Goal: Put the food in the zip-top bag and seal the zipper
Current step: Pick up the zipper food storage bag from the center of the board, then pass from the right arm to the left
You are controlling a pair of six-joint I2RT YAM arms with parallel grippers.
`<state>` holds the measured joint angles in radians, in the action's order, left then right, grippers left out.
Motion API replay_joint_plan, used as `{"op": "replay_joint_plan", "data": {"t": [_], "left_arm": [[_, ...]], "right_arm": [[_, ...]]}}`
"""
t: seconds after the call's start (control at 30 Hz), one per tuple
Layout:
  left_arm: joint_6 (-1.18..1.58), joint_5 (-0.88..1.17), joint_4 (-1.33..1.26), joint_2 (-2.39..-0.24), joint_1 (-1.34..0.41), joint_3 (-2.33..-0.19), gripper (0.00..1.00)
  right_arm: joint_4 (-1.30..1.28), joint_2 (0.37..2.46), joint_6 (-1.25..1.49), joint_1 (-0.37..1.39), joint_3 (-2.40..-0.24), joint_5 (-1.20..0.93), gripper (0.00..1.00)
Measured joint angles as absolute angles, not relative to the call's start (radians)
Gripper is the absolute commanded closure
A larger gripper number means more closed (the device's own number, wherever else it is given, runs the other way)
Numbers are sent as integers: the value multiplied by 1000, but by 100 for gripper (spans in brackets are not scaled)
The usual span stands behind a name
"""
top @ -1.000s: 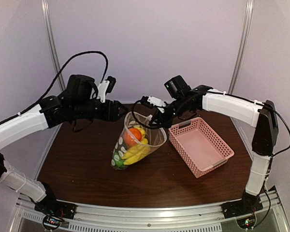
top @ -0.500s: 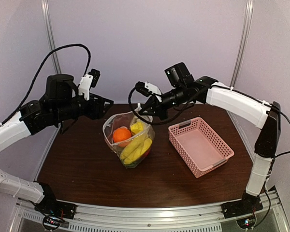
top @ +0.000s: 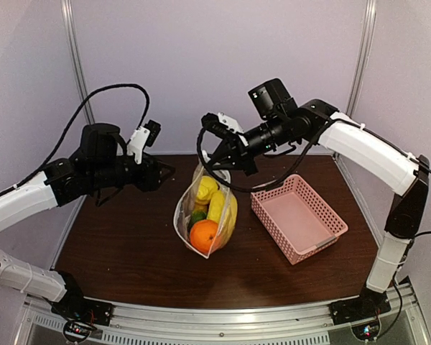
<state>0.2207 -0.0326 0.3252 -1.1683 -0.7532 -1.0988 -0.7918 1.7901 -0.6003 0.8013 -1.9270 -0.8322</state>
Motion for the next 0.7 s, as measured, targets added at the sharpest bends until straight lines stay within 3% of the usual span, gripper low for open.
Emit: {"op": "replay_joint_plan", "data": {"t": [0.27, 0.5, 0.7], "left_arm": [[78, 361, 171, -1134, -762, -957, 45], [9, 537, 132, -1140, -773, -979, 48], [-41, 642, 162, -1192, -782, -1043, 63]], "right_arm": [[-910, 1820, -682, 877, -1998, -854, 100], [-946, 1824, -712, 876, -1998, -856, 100], [-977, 1833, -739, 883, -1997, -857, 100]]}}
